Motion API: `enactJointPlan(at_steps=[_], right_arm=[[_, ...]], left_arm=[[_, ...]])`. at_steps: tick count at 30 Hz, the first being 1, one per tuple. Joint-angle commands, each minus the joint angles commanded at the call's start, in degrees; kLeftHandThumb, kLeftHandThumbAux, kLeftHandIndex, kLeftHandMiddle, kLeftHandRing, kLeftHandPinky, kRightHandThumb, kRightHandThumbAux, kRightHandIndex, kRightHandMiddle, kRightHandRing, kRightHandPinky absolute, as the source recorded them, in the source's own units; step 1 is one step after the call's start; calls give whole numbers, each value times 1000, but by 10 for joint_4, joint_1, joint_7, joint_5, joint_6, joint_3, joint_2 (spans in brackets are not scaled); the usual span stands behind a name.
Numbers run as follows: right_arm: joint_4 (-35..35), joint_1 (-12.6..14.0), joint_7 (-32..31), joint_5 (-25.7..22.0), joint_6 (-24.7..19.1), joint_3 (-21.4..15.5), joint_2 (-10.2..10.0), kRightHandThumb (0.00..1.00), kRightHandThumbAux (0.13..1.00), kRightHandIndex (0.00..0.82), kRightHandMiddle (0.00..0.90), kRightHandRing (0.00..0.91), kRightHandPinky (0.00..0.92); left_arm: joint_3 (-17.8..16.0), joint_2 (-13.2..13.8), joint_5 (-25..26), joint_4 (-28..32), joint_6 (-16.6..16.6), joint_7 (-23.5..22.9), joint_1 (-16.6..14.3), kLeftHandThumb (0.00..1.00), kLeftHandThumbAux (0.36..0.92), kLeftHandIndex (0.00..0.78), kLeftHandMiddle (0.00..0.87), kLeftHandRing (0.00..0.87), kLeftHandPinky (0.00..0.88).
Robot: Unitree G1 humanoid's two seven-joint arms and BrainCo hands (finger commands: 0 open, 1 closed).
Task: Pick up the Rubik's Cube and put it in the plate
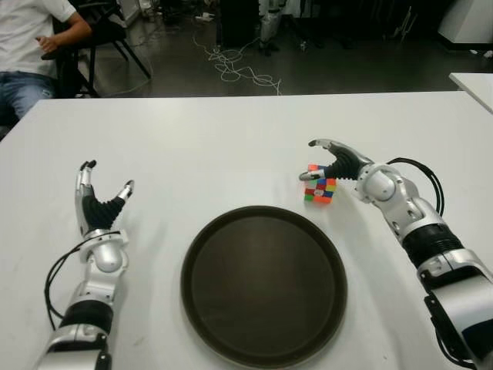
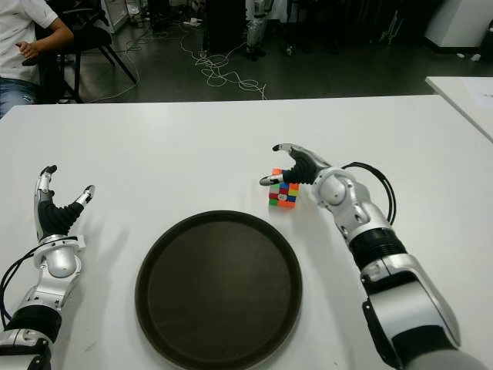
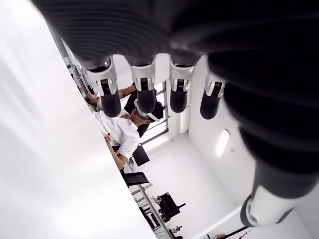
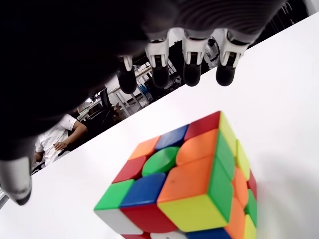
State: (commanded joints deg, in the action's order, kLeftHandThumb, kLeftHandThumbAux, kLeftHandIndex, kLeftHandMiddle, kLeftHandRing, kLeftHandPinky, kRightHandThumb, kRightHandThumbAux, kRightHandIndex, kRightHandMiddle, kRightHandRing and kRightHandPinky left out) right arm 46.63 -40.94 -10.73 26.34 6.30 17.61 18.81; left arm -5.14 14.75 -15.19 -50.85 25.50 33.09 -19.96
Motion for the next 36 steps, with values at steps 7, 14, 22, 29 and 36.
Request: enactJointPlan(at_steps=[7,14,22,29,36], right_arm=[[7,-2,-3,-1,3,2,-2,0,522,0,0,0,7],[13,-6,-6,8,-18,10,-9,0,510,0,0,0,13],[9,-7,-14,8,-33,13,-10,0,524,0,0,0,3],[1,-2,-16,-3,-32,6,-13,0,560,0,11,9,0],[-1,2,-16,-6,-32,2,-14,0,585,0,1,1,0]], left_arm=[[0,0,1,0,0,-2,0,0,667,16,15,1,20],[-1,-1,4,1,3,-6,1,0,676,13,18,6,32],[0,-1,3,2,5,-3,2,0,663,19,25,10,32],[0,-2,1,5,1,0,2,0,668,14,8,0,11],[0,-2,2,7,-2,-2,3,0,660,12,14,0,18]])
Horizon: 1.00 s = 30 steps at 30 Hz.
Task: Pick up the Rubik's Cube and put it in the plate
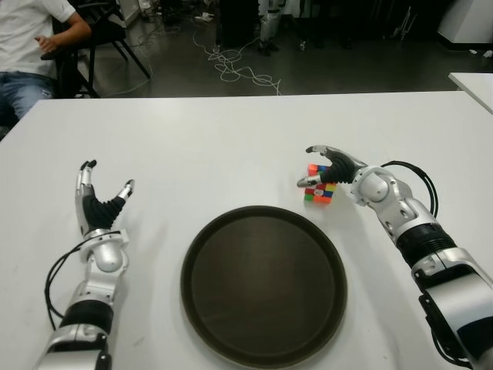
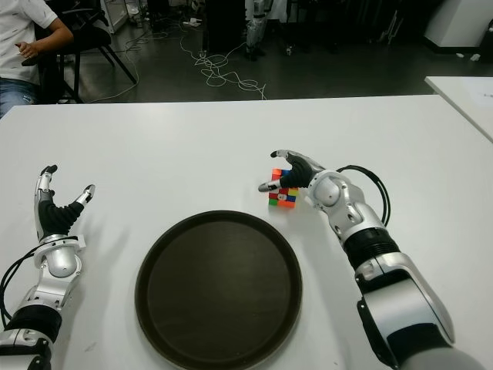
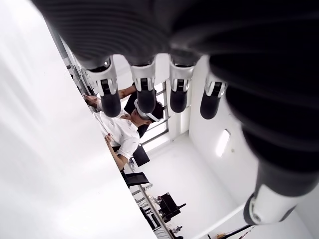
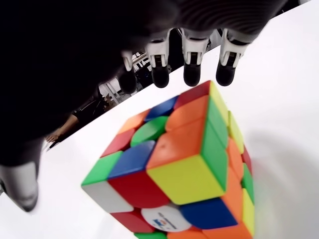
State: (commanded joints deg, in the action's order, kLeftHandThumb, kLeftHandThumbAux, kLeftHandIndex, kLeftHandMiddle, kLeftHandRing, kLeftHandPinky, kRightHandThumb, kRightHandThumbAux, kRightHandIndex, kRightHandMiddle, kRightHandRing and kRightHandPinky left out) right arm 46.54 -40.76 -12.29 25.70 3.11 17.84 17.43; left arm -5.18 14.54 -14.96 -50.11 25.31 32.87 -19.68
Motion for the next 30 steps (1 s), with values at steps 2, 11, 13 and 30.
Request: enactJointPlan(at_steps=[2,11,13,30], right_arm=[[0,1,0,-2,0,-2,0,0,582,0,6,4,0],[-1,4,2,-2,-9,-5,-1,0,582,0,0,0,0],[-2,5,3,-4,-9,-7,-2,0,580,0,3,1,0],[-18,21,15,-14,7,-12,1,0,565,0,2,1,0]], left_arm=[[0,0,1,1,0,-1,0,0,657,13,17,0,22],[0,2,0,-3,3,-3,0,0,683,15,12,0,17],[0,2,0,-3,2,-2,-1,0,681,14,11,0,12],[-3,-1,4,-2,-6,1,0,0,649,10,28,12,27]])
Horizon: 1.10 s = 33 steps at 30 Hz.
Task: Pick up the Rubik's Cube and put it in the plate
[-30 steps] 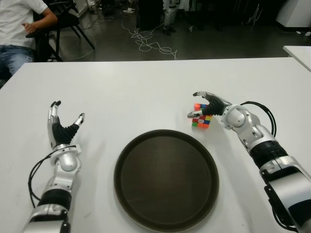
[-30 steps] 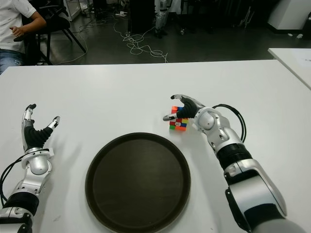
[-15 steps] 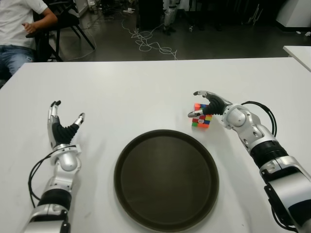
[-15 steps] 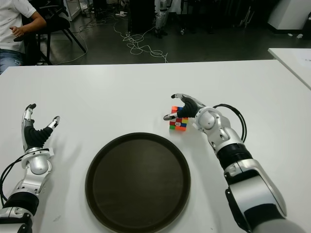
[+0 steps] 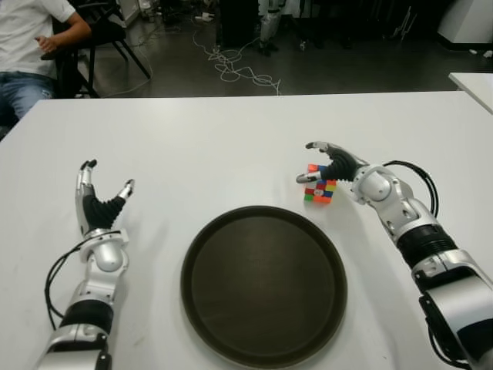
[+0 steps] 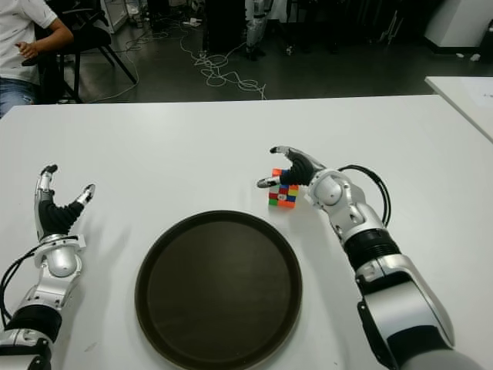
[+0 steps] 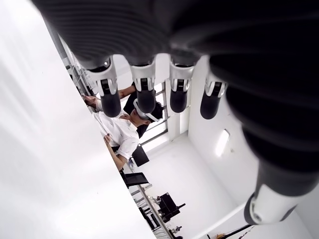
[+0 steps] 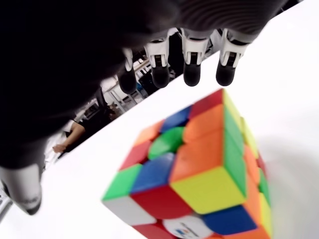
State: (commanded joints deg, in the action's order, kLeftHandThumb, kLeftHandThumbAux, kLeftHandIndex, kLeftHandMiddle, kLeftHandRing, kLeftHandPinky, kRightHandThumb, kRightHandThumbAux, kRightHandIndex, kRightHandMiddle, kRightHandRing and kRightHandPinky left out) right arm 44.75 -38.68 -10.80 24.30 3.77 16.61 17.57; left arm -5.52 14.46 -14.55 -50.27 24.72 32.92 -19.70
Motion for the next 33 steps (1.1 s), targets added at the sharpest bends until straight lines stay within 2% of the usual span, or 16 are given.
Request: enactJointPlan(at_steps=[12,22,33], right_arm=[[3,2,8,9,0,6,4,0,565,0,5,7,0],[7,-1,-1,14,-12,10,6,0,562,0,7,10,3],[2,5,7,6,-4,4,7,0,560,0,0,0,0]], left_arm=[[0,1,-2,-2,-5,5,-1,0,654,20,30,13,24],[1,4,-1,-8,6,3,-2,0,692,25,34,20,27],[3,4,-5,-6,6,5,-1,0,675,15,19,2,20]])
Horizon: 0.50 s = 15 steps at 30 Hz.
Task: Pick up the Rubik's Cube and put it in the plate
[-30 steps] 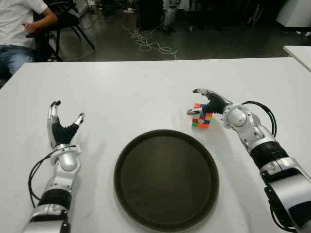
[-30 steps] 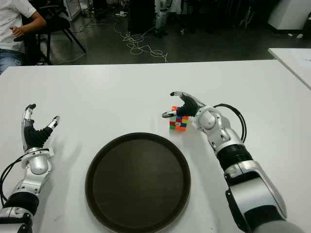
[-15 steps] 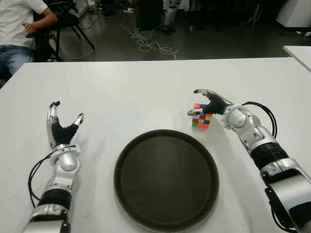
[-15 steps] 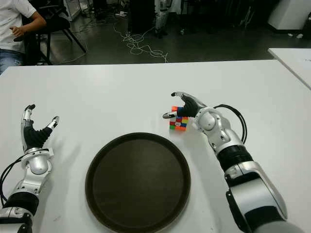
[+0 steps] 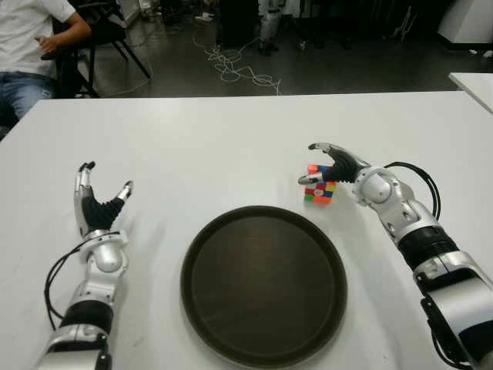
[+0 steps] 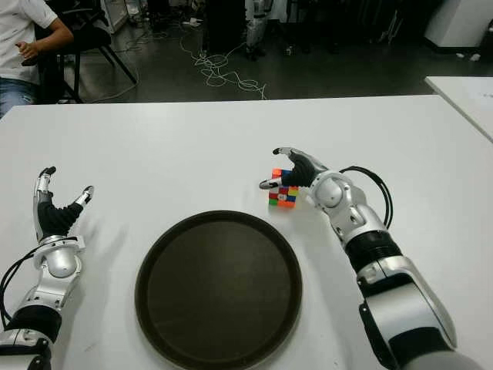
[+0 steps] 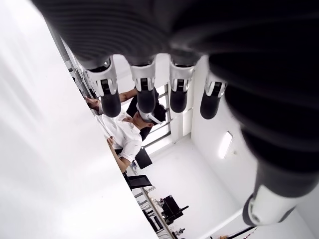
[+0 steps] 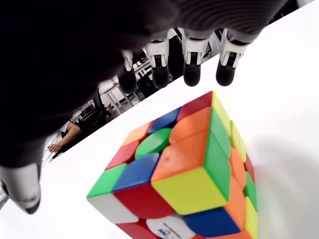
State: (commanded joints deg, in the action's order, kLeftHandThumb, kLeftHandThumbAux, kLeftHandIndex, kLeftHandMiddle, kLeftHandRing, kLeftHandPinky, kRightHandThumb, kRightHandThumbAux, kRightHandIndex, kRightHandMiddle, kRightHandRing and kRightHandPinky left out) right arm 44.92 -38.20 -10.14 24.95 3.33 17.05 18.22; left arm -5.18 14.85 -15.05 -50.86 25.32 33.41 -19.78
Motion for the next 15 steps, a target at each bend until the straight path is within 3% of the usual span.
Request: enactJointPlan(at_steps=[15], right_arm=[[1,-2,3,16,-15,9,1,0,574,0,0,0,0]], left_arm=[[-1,-1,3,3,3,-8,0,0,660,12,13,3,20]])
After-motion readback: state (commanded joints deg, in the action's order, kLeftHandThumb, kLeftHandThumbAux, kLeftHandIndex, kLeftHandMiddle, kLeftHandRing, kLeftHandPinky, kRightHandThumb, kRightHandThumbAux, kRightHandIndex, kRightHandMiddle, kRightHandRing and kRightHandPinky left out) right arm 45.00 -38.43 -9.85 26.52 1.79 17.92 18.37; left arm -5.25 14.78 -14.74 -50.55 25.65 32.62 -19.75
